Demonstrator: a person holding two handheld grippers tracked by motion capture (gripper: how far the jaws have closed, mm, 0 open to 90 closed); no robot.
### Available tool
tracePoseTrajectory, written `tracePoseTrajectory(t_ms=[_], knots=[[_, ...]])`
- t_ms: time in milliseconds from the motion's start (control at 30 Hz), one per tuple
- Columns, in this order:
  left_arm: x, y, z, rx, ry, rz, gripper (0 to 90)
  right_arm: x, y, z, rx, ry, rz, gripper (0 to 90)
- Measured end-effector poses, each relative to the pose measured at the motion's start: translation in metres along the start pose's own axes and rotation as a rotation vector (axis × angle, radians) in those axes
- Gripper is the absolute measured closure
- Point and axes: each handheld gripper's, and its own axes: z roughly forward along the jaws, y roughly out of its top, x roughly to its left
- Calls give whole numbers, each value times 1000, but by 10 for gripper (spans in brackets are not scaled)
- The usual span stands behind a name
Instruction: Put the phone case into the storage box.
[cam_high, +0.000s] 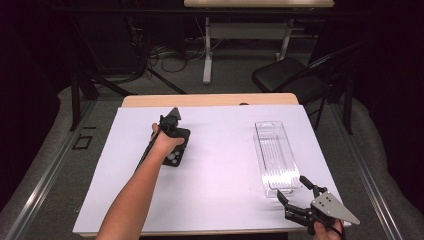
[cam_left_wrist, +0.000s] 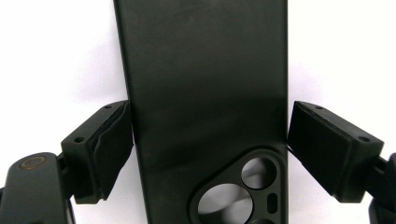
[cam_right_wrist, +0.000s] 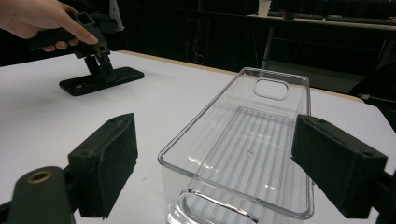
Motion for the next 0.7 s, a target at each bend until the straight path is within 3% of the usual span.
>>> tracePoseTrajectory(t_ms=[233, 700], knots=[[-1, 2, 5, 0, 4, -17, 116, 0, 0, 0, -2, 2, -5, 139], [-4, 2, 9, -8, 29, -12, 115, 0, 0, 0, -1, 7, -6, 139]])
